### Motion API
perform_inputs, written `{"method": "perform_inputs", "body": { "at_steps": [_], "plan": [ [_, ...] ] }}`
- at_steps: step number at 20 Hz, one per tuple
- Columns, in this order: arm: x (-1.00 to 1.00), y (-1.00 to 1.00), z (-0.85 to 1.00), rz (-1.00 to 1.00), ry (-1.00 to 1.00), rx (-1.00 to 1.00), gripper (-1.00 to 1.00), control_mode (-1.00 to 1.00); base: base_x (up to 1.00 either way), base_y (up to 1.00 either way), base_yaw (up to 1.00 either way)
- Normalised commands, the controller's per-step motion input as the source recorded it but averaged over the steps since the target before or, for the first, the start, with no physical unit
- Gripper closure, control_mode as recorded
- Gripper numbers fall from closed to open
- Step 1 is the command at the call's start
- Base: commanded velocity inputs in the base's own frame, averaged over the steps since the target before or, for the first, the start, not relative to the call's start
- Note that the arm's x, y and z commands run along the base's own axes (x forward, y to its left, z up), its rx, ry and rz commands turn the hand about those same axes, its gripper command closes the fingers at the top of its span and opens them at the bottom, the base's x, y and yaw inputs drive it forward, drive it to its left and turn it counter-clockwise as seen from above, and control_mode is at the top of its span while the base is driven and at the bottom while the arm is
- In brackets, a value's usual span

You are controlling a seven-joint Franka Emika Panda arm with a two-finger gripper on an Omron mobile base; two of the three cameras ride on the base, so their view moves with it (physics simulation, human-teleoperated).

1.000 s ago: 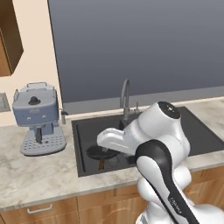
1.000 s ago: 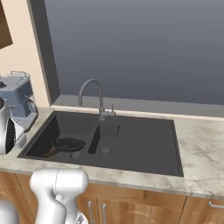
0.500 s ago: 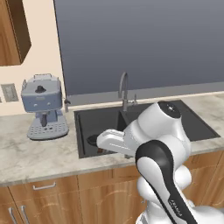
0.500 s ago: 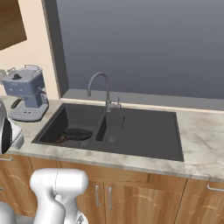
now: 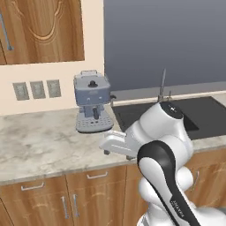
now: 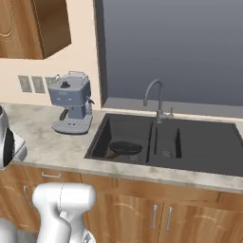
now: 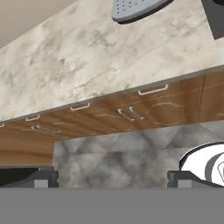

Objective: Move the pot and pan from the stove into the sink.

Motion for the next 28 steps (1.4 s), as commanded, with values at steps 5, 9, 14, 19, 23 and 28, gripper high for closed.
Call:
{"method": "perform_inputs", "body": {
  "at_steps": [5, 9, 14, 19, 23, 28],
  "plan": [
    [0.0, 0.0, 0.0, 0.0, 0.0, 0.0, -1.0, 1.0, -0.44, 1.0, -0.01],
    [0.0, 0.0, 0.0, 0.0, 0.0, 0.0, -1.0, 1.0, -0.44, 1.0, -0.02],
    [0.0, 0.0, 0.0, 0.0, 0.0, 0.0, -1.0, 1.0, -0.42, 1.0, -0.04],
    [0.0, 0.0, 0.0, 0.0, 0.0, 0.0, -1.0, 1.0, -0.23, 0.57, -0.02],
    [0.0, 0.0, 0.0, 0.0, 0.0, 0.0, -1.0, 1.0, -0.02, 0.13, 0.26],
    [0.0, 0.0, 0.0, 0.0, 0.0, 0.0, -1.0, 1.0, -0.1, 0.0, 0.47]
  ]
}}
